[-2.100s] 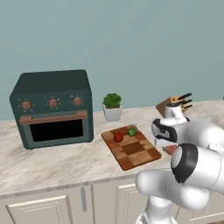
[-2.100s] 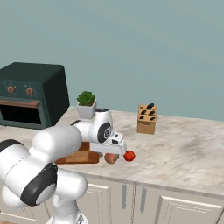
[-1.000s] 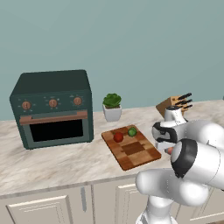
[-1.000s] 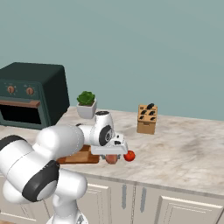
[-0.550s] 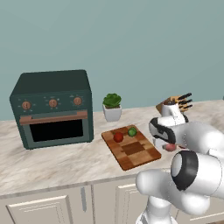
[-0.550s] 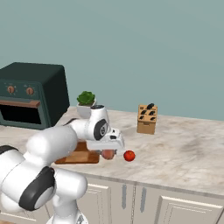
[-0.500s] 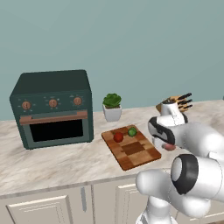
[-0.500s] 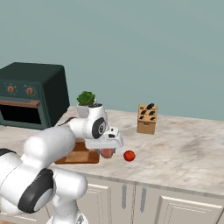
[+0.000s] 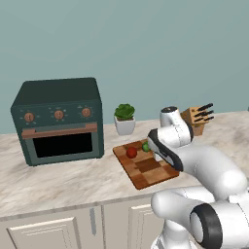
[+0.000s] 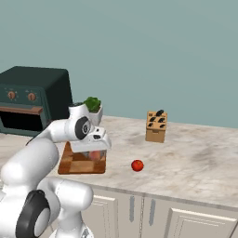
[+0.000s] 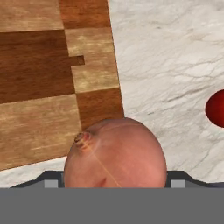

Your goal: Place the avocado, onion, tomato, and bell pepper on the cutting board.

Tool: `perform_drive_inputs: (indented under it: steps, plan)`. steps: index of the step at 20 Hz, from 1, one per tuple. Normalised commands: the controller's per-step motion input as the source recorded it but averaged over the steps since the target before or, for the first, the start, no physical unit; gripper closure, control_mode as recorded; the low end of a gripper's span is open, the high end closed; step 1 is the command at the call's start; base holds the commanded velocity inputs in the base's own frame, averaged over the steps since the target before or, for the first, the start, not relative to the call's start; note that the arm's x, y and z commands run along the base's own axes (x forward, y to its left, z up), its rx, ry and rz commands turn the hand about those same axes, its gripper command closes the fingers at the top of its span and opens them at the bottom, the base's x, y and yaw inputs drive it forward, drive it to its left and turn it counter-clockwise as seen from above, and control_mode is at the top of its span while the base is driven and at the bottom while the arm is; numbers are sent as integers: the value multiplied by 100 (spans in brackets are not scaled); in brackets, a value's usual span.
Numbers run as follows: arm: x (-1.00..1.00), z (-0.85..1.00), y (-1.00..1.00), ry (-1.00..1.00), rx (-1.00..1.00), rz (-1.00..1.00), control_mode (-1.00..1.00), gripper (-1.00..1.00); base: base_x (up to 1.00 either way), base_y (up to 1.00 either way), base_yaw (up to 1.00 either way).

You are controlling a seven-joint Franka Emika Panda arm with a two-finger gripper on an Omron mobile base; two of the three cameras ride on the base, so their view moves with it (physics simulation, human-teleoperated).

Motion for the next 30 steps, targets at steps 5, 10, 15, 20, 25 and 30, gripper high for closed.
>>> perform_drive_inputs:
  steps: [5,10,15,20,25,30]
  plan:
    - [0,2,70,7,0,0,-100,100,0,0,0]
    - [0,-9,58,6,-2,0,-100,100,0,0,0]
    - [10,-29,28,0,0,0,-100,100,0,0,0]
    - [29,-20,7,0,0,0,-100,100,0,0,0]
    - [31,-3,5,0,0,0,-100,100,0,0,0]
    - [6,-10,21,4,0,0,-100,100,0,0,0]
